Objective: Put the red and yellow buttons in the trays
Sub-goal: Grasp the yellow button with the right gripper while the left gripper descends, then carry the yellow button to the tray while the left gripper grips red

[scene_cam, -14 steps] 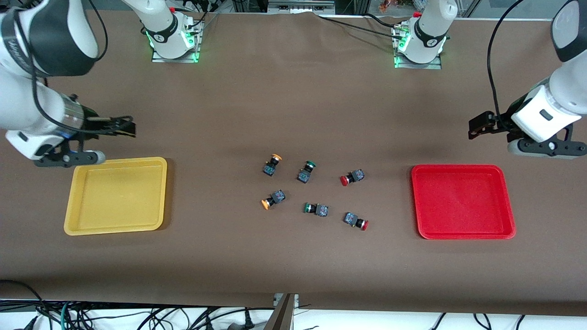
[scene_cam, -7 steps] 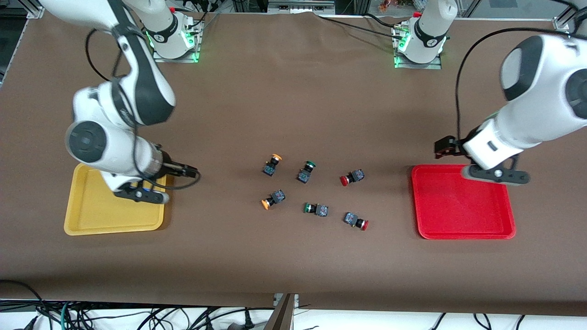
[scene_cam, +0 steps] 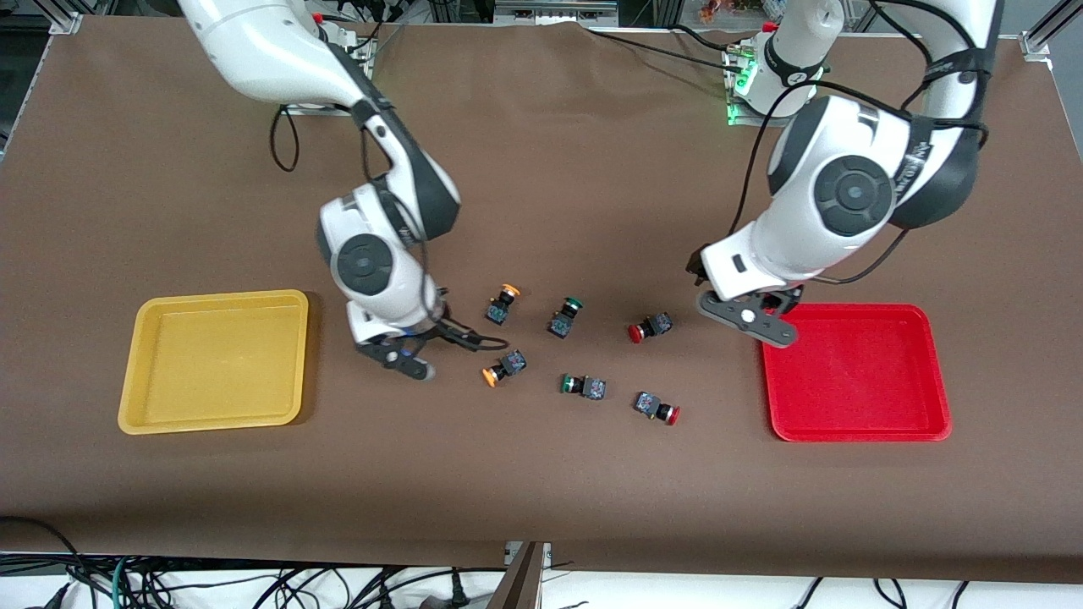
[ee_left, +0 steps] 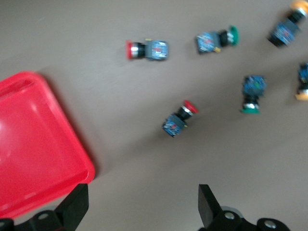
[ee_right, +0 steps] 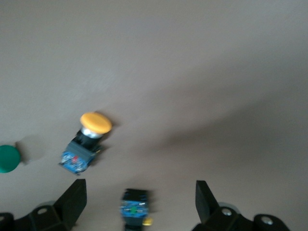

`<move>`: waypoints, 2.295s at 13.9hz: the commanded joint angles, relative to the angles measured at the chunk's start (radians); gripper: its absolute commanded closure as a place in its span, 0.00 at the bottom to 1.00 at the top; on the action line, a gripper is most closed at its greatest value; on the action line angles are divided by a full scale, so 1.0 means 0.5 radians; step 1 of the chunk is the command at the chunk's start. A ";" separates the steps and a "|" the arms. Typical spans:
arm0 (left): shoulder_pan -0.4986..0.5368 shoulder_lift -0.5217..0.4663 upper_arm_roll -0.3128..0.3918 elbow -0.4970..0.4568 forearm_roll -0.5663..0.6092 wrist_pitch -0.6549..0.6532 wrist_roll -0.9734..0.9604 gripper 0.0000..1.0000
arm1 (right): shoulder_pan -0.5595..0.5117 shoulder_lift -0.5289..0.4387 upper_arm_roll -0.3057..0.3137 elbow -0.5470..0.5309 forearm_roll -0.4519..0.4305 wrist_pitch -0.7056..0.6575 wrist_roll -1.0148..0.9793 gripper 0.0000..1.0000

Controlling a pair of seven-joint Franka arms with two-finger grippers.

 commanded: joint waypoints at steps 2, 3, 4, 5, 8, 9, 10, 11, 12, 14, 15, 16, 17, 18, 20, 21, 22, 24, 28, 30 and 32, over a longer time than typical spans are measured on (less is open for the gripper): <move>-0.023 -0.012 0.029 0.006 -0.015 0.000 0.511 0.00 | 0.122 0.144 -0.022 0.045 -0.014 0.126 0.174 0.00; -0.023 -0.012 0.029 0.000 -0.015 0.012 0.557 0.00 | 0.141 0.169 -0.025 0.042 -0.023 0.129 0.174 0.00; -0.035 -0.009 0.029 -0.015 -0.012 0.040 0.585 0.00 | 0.156 0.193 -0.025 0.041 -0.030 0.129 0.174 0.00; -0.038 0.003 0.029 -0.037 -0.012 0.095 0.637 0.00 | 0.174 0.208 -0.022 0.041 -0.030 0.129 0.174 0.00; -0.078 0.049 0.029 -0.147 -0.012 0.291 0.693 0.00 | 0.224 0.230 -0.022 0.032 -0.030 0.123 0.174 0.00; -0.087 0.055 0.029 -0.205 -0.012 0.386 0.696 0.00 | 0.230 0.230 -0.022 0.029 -0.030 0.111 0.171 0.00; -0.096 0.068 0.014 -0.266 -0.015 0.490 0.696 0.00 | 0.248 0.230 -0.022 0.023 -0.030 0.108 0.171 0.00; -0.099 0.086 0.010 -0.328 -0.012 0.591 0.696 0.00 | 0.257 0.230 -0.022 0.017 -0.030 0.105 0.168 0.00; -0.099 0.110 -0.002 -0.377 -0.012 0.674 0.696 0.00 | 0.257 0.230 -0.022 0.005 -0.030 0.101 0.153 0.00; -0.105 0.205 -0.011 -0.396 -0.015 0.764 0.693 0.00 | 0.257 0.230 -0.022 -0.026 -0.030 0.101 0.159 0.02; -0.105 0.257 -0.011 -0.396 -0.018 0.794 0.690 0.00 | 0.257 0.230 -0.022 -0.047 -0.030 0.101 0.153 0.06; -0.105 0.297 -0.011 -0.396 -0.018 0.831 0.690 0.00 | 0.257 0.230 -0.022 -0.051 -0.030 0.101 0.135 0.14; -0.105 0.337 -0.011 -0.396 -0.018 0.859 0.687 0.00 | 0.257 0.230 -0.022 -0.054 -0.030 0.095 0.125 0.26; -0.105 0.377 -0.011 -0.396 -0.018 0.905 0.681 0.00 | 0.254 0.230 -0.022 -0.051 -0.030 0.077 0.119 0.42; -0.105 0.484 -0.011 -0.393 -0.018 1.003 0.678 0.00 | 0.254 0.230 -0.022 -0.054 -0.030 0.071 0.092 0.73; -0.105 0.518 -0.011 -0.390 -0.018 1.058 0.672 0.00 | 0.245 0.230 -0.022 -0.051 -0.030 0.071 0.052 0.84; -0.111 0.552 -0.011 -0.387 -0.021 1.080 0.662 0.00 | 0.224 0.215 -0.022 -0.048 -0.030 0.068 0.009 0.88; -0.112 0.598 -0.011 -0.374 -0.043 1.086 0.662 0.00 | 0.132 0.190 -0.025 -0.023 -0.024 -0.009 -0.098 0.92; -0.112 0.605 -0.029 -0.381 -0.046 1.083 0.659 0.00 | -0.196 0.071 -0.028 0.029 -0.011 -0.260 -0.622 0.92; -0.118 0.605 -0.045 -0.384 -0.046 1.080 0.623 0.02 | -0.368 0.019 -0.034 0.029 -0.030 -0.337 -0.968 0.92; -0.118 0.608 -0.054 -0.390 -0.046 1.077 0.549 0.29 | -0.573 0.018 -0.034 0.029 -0.030 -0.362 -1.385 0.92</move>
